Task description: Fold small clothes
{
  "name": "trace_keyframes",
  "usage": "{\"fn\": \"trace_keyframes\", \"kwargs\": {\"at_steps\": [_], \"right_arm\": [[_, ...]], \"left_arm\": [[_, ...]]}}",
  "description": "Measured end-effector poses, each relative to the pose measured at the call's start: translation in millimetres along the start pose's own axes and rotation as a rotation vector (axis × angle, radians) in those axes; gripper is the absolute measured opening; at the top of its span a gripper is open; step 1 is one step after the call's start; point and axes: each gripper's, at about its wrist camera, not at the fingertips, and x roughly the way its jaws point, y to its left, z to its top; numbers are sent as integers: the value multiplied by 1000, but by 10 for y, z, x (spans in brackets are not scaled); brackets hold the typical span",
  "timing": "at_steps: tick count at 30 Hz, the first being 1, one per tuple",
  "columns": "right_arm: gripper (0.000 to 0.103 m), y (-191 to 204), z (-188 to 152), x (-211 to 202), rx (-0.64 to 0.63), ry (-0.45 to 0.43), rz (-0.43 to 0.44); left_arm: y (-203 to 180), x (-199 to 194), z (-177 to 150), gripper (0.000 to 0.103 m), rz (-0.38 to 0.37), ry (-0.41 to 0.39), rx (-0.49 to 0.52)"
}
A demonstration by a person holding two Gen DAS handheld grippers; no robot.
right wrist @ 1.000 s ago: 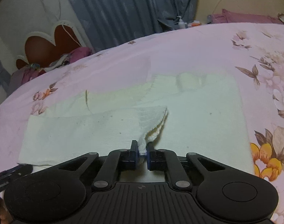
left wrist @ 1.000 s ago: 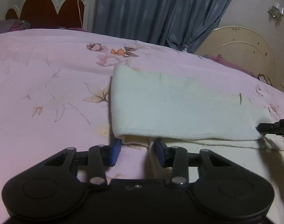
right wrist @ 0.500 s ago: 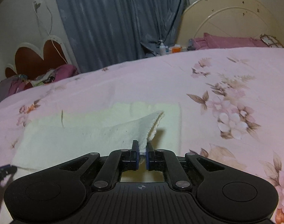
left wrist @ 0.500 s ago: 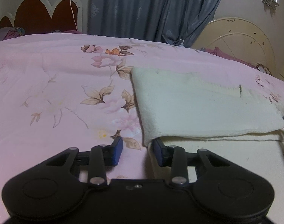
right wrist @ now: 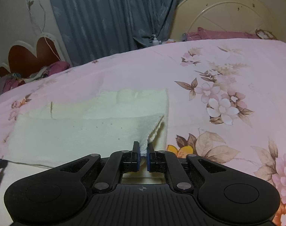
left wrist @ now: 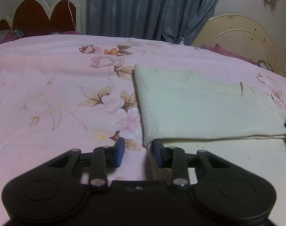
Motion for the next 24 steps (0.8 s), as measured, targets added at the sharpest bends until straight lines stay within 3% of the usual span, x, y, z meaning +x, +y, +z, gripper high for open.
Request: {"fn": "trace_keyframes", "kwargs": {"at_steps": [4,7,9,12,14,16,19,24], "right_arm": [[6,-43,-42,38,4,23,-14],[6,-37,5,-200,2,-57,-43],[6,26,38,-263,-26,-79,-21],[6,206,27,-93,-75,-24,7],[6,254,-36,83,-95,57,-37],[6,227,-73,77,-102,84,-37],[6,214,-27,-44,-115,33,-26],[6,239,171,244,-93,-13,7]], "left_arm": [[45,-74,39,35,-38,13,17],[72,-354,80,42,-62,-106,24],[-60,-357,139,42,-96,-137,58],[-285,-103,172,42,-140,-86,85],[-351,121,119,43,-158,0,98],[-390,103,123,44,-152,-4,159],[-385,125,246,45,-176,-38,161],[-331,607,674,45,-173,-65,152]]}}
